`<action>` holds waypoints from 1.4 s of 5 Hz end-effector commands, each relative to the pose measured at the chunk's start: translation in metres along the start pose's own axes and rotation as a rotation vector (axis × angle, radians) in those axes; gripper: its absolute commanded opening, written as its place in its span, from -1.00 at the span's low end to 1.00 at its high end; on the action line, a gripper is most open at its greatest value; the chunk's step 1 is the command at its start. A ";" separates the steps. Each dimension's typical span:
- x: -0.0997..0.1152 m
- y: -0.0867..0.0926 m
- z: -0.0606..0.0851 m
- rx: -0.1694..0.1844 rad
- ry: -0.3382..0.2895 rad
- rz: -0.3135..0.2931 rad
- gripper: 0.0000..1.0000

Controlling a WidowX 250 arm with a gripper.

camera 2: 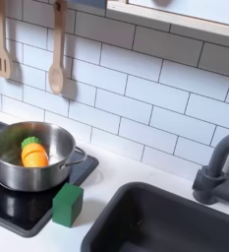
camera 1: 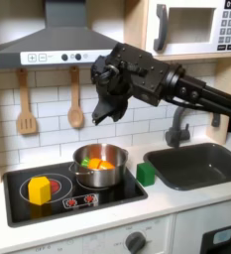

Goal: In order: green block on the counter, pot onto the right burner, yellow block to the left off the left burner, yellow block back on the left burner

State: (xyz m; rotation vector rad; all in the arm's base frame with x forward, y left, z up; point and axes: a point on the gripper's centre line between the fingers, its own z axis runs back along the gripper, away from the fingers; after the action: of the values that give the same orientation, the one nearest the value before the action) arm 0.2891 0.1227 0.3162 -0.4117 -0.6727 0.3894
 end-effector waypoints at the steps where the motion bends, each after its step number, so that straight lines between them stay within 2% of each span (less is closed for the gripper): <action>1: 0.024 0.000 0.002 -0.012 -0.039 0.023 -1.00; 2: 0.038 0.000 0.004 -0.021 -0.057 0.035 -1.00; 3: 0.046 0.003 0.004 -0.016 -0.062 0.041 -1.00; 4: 0.045 0.005 0.009 0.004 -0.038 0.049 1.00; 5: 0.046 0.001 0.009 -0.014 -0.047 0.048 1.00; 7: 0.046 0.004 0.010 -0.001 -0.045 0.052 1.00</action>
State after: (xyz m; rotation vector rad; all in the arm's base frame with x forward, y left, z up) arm 0.3142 0.1497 0.3450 -0.4242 -0.7072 0.4483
